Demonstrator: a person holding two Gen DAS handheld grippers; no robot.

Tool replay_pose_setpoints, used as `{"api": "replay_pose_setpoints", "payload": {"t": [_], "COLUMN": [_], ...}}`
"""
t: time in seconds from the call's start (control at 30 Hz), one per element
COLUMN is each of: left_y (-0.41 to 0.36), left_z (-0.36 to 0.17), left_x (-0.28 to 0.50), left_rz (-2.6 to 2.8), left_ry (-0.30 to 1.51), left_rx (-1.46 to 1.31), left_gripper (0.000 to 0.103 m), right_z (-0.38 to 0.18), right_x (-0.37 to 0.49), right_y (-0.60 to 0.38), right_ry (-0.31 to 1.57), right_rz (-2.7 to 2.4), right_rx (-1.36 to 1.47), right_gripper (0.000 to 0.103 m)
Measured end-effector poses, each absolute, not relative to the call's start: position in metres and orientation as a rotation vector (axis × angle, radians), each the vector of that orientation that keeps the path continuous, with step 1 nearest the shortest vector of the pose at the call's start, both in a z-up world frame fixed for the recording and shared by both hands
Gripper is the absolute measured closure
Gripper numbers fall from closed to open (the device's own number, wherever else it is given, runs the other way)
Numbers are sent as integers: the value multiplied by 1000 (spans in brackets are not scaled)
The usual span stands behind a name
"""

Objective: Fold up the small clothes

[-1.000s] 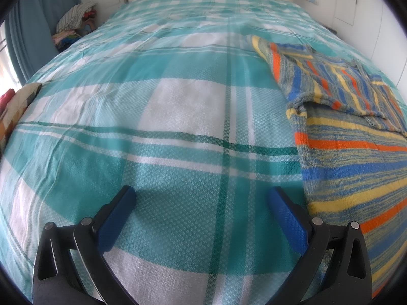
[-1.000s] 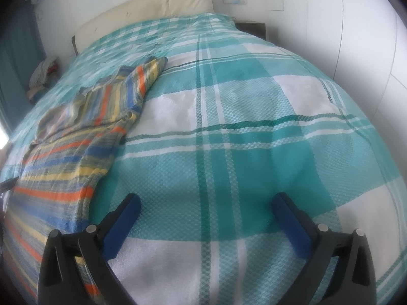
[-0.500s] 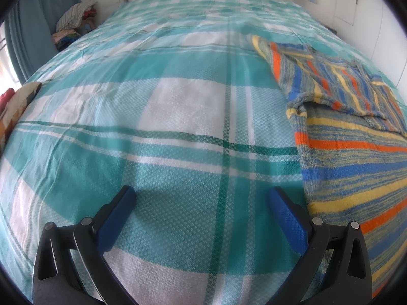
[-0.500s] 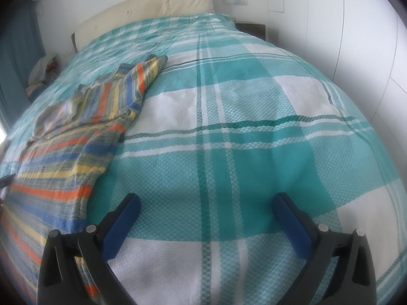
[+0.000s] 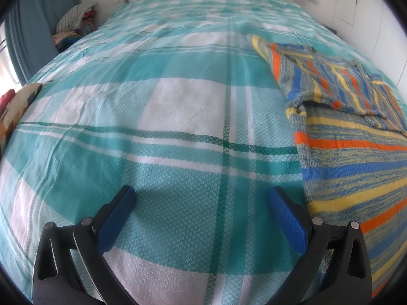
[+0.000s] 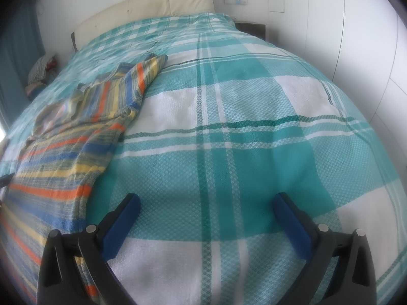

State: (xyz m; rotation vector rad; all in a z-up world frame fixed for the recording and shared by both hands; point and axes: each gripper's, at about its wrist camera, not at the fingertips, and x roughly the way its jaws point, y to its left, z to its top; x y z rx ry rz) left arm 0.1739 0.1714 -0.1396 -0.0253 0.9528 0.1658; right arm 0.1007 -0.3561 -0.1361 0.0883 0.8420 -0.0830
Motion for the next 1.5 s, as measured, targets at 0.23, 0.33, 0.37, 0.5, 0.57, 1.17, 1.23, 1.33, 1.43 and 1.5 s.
{"api": "replay_pose_setpoints", "payload": {"t": [0.23,0.33,0.37,0.5,0.57,1.17,1.23,1.33,1.43,1.5], "left_y": [173,175,176,184,186,102,106,113,108,99], "left_z": [-138,-132,-128,-85,-43,-80,-92,-105,-108,-108], "left_x": [172,167,163,133,112,7,-4,-13,-21,-25], "left_rz": [155,148,151,140,98,-231,-221,-191,-195,-226], "left_ry": [948,922,907,788,698,1076,1098,1119,1125,1126], "left_rx": [-42,-55,-64,-138,-142,-87,-128,-143,-107,-67], "left_gripper": [0,1,1,1,1,2,2,2,3,10], "right_z": [-137,-136,-136,-134,-123,-69,-86,-92,-95,-99], "right_x": [101,101,101,100,96,-39,-51,-63,-63,-56], "right_y": [-356,-356,-356,-359,-364,-329,-328,-329,-330,-329], "right_ry": [843,841,842,839,830,1080,1122,1124,1119,1140], "right_rz": [-84,-84,-84,-72,-62,376,359,334,331,331], "right_rx": [86,86,86,97,125,192,219,220,226,242], "right_gripper": [0,0,0,0,1,5,9,10,10,12]}}
